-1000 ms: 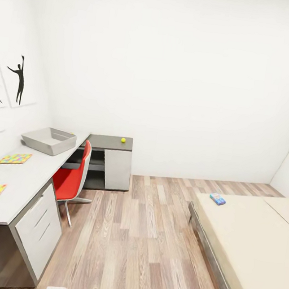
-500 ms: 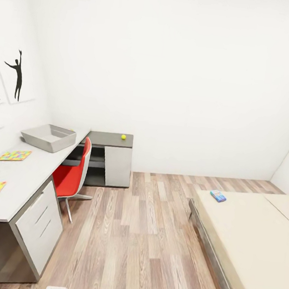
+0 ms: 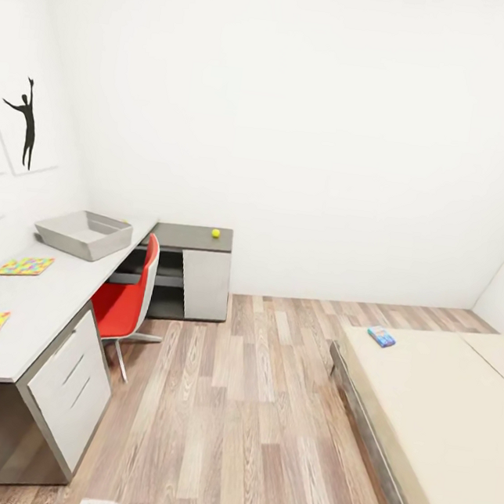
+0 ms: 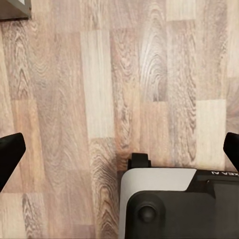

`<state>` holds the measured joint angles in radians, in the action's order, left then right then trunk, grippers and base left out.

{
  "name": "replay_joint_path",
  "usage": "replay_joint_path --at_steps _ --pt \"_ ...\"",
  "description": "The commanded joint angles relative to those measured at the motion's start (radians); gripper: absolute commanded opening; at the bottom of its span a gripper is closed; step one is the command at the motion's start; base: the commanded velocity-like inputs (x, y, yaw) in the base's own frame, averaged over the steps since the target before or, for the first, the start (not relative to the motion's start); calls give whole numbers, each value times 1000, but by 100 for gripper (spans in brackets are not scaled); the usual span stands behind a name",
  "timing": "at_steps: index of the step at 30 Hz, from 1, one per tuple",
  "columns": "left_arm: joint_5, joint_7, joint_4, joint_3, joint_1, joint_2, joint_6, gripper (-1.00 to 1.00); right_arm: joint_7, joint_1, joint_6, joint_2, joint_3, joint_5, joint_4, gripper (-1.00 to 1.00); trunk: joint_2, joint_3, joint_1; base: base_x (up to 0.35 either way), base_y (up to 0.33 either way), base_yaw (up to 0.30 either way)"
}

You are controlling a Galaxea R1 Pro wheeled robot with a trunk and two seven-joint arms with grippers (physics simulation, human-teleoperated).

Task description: Put all the toys in the child's room - the three board games (two on the bed and one on the table), the two jigsaw puzzles on the table, and the tennis ball on the table - inside the toy box on the table in the child's room.

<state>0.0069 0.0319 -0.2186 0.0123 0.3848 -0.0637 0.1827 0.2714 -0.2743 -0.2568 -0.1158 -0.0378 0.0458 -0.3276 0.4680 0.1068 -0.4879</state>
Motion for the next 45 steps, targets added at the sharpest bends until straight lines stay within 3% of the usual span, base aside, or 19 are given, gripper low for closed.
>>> replay_joint_path --at_steps 1,14,24,45 --pt "1 2 -2 1 0 0 6 100 3 0 -4 -1 -4 5 -2 100 2 4 0 0 0 0" --pt "-1 3 -2 1 0 0 0 100 3 0 -3 -1 0 3 -2 100 2 25 0 65 0 0" --pt "-5 4 -2 0 0 -1 -25 100 5 0 10 -1 6 1 -3 100 2 37 0 300 0 0" --pt "-7 5 -2 -3 0 1 -48 100 5 0 16 -1 9 -4 -3 100 2 39 0 331 0 0"
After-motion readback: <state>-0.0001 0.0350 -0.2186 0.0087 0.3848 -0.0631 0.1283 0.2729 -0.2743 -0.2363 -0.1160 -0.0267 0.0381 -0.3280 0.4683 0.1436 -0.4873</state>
